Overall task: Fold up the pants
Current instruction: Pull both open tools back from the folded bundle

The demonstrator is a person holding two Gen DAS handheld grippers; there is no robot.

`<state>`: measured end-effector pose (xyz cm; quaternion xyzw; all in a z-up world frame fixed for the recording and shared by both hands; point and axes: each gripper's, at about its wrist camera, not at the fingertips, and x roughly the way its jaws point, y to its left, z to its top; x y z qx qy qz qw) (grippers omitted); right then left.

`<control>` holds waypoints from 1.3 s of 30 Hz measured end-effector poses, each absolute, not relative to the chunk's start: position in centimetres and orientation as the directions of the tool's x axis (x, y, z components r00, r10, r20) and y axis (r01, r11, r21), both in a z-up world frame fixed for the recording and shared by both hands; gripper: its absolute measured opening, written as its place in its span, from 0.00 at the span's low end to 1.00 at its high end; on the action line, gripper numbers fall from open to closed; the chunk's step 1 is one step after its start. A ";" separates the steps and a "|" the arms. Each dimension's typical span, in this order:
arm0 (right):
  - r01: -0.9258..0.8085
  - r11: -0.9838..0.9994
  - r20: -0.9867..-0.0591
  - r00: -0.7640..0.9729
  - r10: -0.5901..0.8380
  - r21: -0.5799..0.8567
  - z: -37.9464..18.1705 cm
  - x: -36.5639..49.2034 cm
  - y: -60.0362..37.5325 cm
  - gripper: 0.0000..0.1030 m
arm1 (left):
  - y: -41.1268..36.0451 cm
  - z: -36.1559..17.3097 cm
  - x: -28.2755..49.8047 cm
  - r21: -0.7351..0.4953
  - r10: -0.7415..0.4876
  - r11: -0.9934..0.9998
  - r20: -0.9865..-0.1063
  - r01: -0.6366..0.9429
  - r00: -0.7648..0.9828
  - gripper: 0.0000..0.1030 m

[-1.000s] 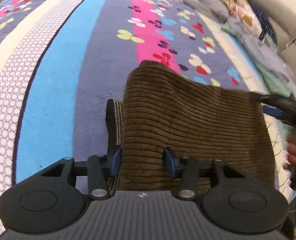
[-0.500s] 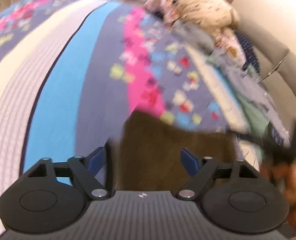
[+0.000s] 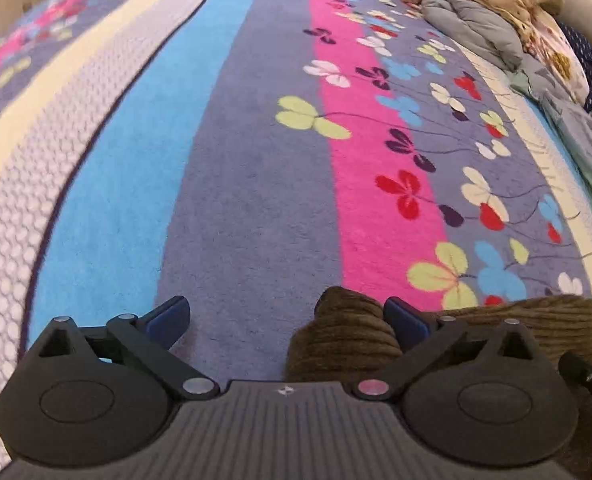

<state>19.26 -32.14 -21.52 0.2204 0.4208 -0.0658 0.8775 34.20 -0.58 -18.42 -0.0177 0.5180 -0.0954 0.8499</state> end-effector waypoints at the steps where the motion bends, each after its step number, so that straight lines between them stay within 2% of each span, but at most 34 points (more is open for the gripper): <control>1: 0.298 0.892 -0.765 0.639 0.077 0.339 -21.4 19.1 -32.2 0.98 | 0.0 -18.5 34.2 -0.154 -0.198 0.979 -0.879 0.134 0.434 1.00; 4: 0.292 0.900 -0.750 0.659 0.057 0.325 -19.6 17.1 -32.2 0.95 | 1.5 -16.5 32.4 -0.218 -0.248 0.969 -0.858 0.118 0.451 0.99; 10: 0.165 0.944 -0.694 0.715 0.084 0.284 -15.1 9.7 -30.2 0.95 | 2.2 -11.2 23.1 -0.187 -0.294 0.951 -0.791 0.245 0.536 1.00; 15: 0.075 0.984 -0.697 0.714 0.061 0.163 -15.2 3.2 -26.3 0.95 | 3.5 -12.7 15.7 -0.180 -0.321 0.934 -0.799 0.308 0.509 1.00; 18: 0.057 0.997 -0.726 0.688 -0.005 0.048 -17.7 0.6 -24.9 0.95 | 5.1 -15.3 13.2 -0.144 -0.271 0.948 -0.833 0.285 0.482 1.00; 20: 0.087 0.994 -0.720 0.694 -0.011 0.069 -18.7 -0.4 -25.6 0.99 | 6.5 -16.9 12.7 -0.124 -0.249 0.953 -0.842 0.276 0.479 1.00; 22: 0.118 0.983 -0.742 0.670 0.025 0.139 -19.0 -0.2 -26.5 0.99 | 7.9 -17.8 12.9 -0.179 -0.270 0.955 -0.856 0.238 0.440 1.00; 23: 0.122 0.982 -0.749 0.662 0.026 0.142 -18.9 -0.1 -26.6 0.99 | 8.5 -17.6 13.0 -0.215 -0.291 0.952 -0.856 0.218 0.426 1.00; 25: 0.104 0.989 -0.751 0.660 0.008 0.102 -18.5 -0.1 -26.0 0.99 | 8.6 -17.0 12.8 -0.189 -0.276 0.955 -0.854 0.231 0.441 1.00; 31: 0.135 0.987 -0.721 0.692 -0.035 0.082 -13.6 -2.5 -24.5 0.99 | 7.3 -12.7 9.1 -0.003 -0.155 0.961 -0.831 0.275 0.534 1.00; 39: 0.135 0.980 -0.665 0.747 -0.005 0.145 -7.8 -9.1 -20.1 0.99 | 4.7 -5.9 0.3 -0.052 -0.228 0.957 -0.738 0.284 0.635 1.00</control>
